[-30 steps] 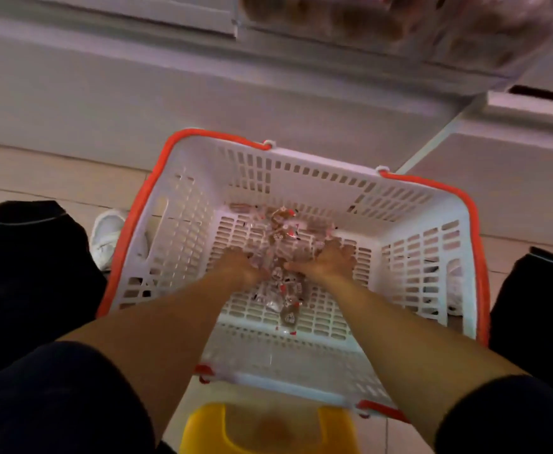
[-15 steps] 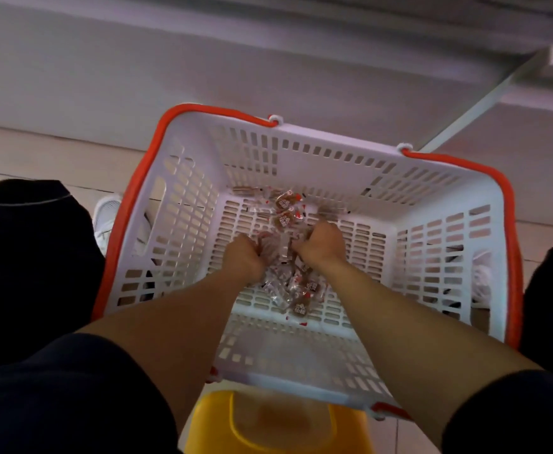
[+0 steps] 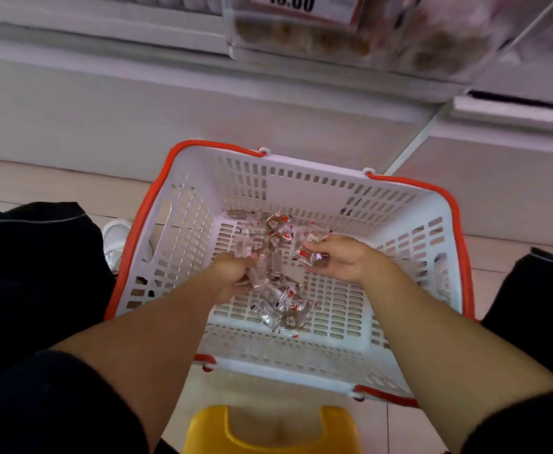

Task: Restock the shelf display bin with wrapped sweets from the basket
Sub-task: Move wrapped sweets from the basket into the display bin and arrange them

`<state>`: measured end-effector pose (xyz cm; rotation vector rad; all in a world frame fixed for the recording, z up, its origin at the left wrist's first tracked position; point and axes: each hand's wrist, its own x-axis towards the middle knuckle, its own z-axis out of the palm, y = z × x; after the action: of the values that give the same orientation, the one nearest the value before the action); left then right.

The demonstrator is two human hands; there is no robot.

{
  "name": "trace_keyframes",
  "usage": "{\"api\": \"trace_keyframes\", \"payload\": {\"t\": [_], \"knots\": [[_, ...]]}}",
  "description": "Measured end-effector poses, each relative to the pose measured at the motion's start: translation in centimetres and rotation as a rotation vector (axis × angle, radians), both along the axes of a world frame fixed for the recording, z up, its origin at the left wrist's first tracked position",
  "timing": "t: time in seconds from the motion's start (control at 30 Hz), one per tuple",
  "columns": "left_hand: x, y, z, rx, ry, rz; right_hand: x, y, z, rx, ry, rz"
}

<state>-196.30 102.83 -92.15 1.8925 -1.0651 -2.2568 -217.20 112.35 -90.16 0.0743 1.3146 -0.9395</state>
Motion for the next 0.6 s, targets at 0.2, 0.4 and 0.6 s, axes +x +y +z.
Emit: {"api": "trace_keyframes", "payload": {"t": [0.2, 0.4, 0.6], "knots": [[-2.8, 0.3, 4.8, -0.092, 0.217, -0.029, 1.0, 0.0, 5.2, -0.24, -0.129, -0.107], [-5.2, 1.9, 8.1, -0.32, 0.324, -0.055, 3.2, 0.2, 10.1, -0.239, 0.242, 0.262], [-5.9, 2.3, 9.2, -0.375, 0.356, 0.134, 4.9, 1.0, 11.2, -0.273, 0.256, 0.207]]}}
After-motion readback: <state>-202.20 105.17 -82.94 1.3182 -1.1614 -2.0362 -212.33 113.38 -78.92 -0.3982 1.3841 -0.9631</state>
